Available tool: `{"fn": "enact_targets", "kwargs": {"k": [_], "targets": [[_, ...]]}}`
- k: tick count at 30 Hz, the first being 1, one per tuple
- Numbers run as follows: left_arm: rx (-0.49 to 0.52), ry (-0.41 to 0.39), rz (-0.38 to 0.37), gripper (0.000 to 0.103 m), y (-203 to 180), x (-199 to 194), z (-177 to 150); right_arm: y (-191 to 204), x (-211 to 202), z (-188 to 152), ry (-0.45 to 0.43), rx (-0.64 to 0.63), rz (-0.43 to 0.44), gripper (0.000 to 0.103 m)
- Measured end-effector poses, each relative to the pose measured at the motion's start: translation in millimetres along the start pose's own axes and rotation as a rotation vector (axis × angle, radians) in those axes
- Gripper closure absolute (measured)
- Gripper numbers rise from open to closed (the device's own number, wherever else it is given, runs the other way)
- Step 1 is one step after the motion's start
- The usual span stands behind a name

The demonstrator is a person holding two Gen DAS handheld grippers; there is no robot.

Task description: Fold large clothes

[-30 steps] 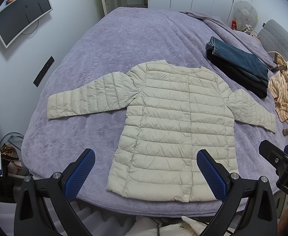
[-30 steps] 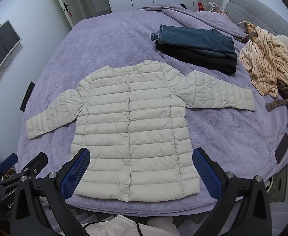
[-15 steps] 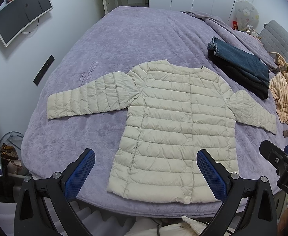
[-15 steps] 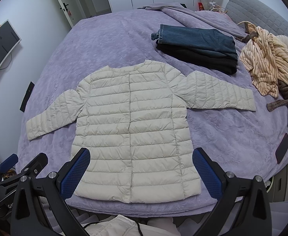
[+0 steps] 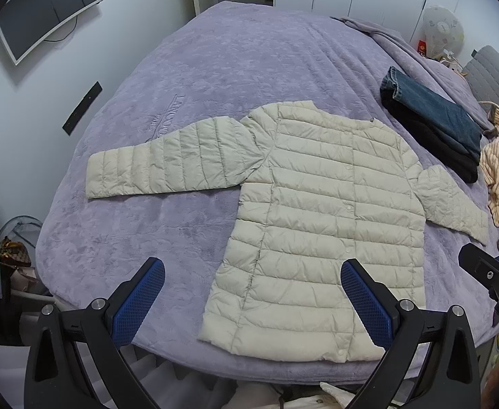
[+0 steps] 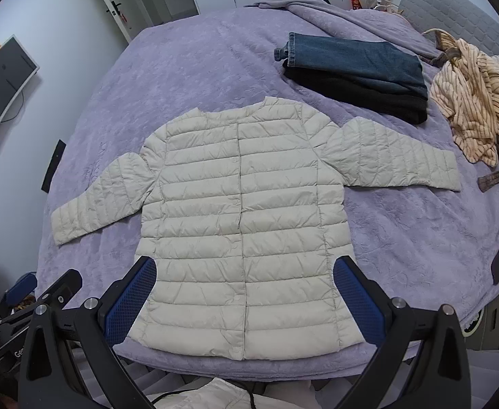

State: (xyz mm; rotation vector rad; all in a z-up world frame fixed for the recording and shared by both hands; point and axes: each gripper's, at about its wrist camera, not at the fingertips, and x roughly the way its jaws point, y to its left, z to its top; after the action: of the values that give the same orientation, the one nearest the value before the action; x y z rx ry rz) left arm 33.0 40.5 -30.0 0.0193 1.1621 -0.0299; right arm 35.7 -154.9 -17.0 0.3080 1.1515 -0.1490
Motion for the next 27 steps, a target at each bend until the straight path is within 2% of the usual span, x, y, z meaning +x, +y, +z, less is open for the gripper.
{"fn": "enact_targets", "kwargs": {"k": [5, 11, 15, 19, 24, 27], "targets": [[-0.036, 0.031, -0.017, 0.0, 28, 23, 9, 19, 30, 6, 0.068, -0.03, 0.067, 0.0], [-0.11, 0.053, 0.031, 0.0, 66, 62, 15, 53, 73, 12, 0.151, -0.099, 0.072, 0.0], [-0.154, 0.076, 0.007, 0.0, 97, 97, 19, 71, 107, 18, 0.179, -0.108, 0.083, 0.0], [-0.215, 0.088, -0.017, 0.0, 125, 131, 20, 88, 141, 27, 0.161, -0.131, 0.082, 0.001], [-0.293, 0.111, -0.025, 0.0, 159, 175, 22, 109, 187, 39, 0.17, -0.152, 0.1, 0.021], [-0.347, 0.109, -0.038, 0.0, 180, 197, 25, 121, 213, 45, 0.179, -0.153, 0.11, 0.029]]}}
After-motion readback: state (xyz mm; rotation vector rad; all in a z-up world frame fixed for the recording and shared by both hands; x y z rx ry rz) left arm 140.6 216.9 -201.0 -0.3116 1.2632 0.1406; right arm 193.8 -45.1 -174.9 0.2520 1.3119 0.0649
